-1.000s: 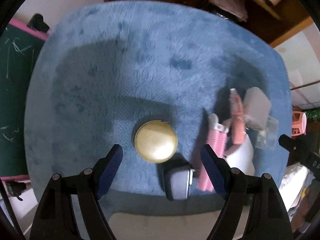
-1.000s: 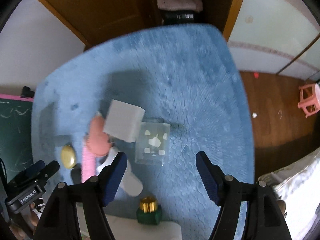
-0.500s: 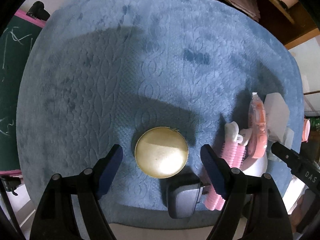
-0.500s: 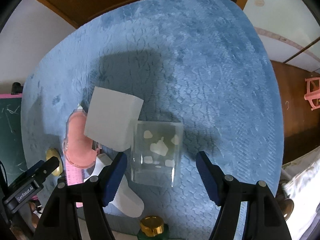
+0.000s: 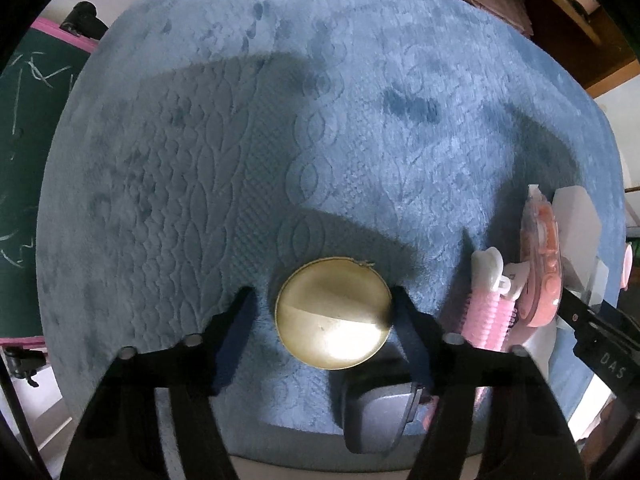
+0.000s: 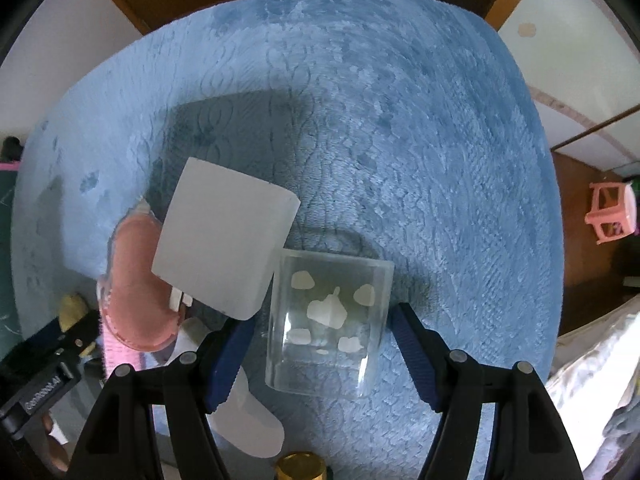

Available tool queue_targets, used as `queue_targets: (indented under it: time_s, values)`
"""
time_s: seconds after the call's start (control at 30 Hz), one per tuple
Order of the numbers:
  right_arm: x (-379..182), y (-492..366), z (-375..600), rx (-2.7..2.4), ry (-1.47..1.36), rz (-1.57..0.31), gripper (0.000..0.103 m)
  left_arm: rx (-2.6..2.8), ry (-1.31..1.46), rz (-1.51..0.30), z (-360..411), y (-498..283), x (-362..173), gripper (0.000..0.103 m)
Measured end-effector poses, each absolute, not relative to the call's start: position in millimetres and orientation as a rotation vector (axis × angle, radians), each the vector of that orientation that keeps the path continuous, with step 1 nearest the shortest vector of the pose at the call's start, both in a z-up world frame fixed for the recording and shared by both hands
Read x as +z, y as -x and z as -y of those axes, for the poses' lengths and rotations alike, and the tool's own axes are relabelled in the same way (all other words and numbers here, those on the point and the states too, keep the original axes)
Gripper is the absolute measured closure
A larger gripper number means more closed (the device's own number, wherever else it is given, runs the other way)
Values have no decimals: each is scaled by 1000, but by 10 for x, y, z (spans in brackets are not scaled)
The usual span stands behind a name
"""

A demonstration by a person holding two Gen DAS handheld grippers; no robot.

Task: Organize rigid objects
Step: 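Grasp the gold round compact with the left gripper while the right grasps the clear case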

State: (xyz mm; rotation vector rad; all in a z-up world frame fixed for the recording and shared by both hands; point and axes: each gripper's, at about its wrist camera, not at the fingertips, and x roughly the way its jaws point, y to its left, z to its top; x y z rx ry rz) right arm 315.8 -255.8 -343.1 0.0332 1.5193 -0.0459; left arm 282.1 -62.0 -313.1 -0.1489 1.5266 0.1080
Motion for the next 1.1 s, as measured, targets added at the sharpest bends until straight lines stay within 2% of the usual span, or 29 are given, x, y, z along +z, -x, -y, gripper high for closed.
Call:
queue_targets:
  time_s: [0.03, 0.1, 0.43, 0.8, 1.1]
  values:
    - [-3434, -3144, 2544, -42, -26, -1516, 37, 111, 136, -1521, 636, -2827, -3098, 44]
    - [-3417, -3132, 2471, -41, -5, -1513, 49, 103, 141, -1523, 629, -2815, -3097, 45]
    - [-3205, -2976, 2552, -24, -56, -1467, 50, 110, 184, -1478, 391, -2529, -2872, 45]
    - [-2575, -2580, 2795, 0, -121, -1346, 50, 18, 186, -1354, 315, -1998, -2037, 45]
    - [-1839, -1957, 2932, 39, -150, -1213, 50, -67, 204, -1261, 171, -1471, -1426, 45]
